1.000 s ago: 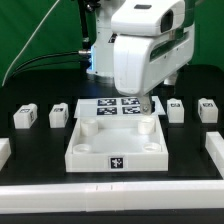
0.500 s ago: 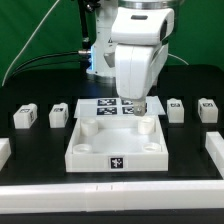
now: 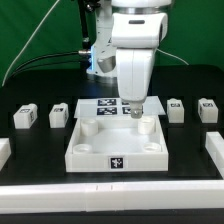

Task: Assemble one leg

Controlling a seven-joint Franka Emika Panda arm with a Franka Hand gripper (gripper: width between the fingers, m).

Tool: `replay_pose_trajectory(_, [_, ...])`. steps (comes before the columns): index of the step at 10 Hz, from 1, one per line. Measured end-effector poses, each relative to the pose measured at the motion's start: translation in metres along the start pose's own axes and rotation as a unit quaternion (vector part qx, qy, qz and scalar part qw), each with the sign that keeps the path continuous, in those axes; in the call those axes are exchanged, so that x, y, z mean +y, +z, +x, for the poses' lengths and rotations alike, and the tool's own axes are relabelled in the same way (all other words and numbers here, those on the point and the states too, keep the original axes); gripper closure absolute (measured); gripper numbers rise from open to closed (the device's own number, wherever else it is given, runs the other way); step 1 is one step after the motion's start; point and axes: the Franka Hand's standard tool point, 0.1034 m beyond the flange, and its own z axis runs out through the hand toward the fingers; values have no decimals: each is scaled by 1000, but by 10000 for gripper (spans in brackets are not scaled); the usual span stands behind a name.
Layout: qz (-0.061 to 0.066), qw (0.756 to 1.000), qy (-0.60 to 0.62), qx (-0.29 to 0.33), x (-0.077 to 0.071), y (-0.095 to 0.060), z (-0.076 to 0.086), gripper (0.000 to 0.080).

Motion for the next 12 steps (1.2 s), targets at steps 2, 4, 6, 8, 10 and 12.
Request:
replay_pose_trajectory(2, [13,999,-47,-8,-16,7,-5,150])
replay_pose_trajectory(4, [12,996,-93,-6,-38,16,-19,150])
replay_pose_trajectory(6, [14,997,-79,-7,-36,15,-18,150])
replay_pose_trajectory(8, [16,997,-78,-7,-37,17,-19,150])
replay_pose_trajectory(10, [24,996,-80,-3,-55,31,-18,150])
replay_pose_trajectory(12, [30,996,-79,0,-68,43,-20,150])
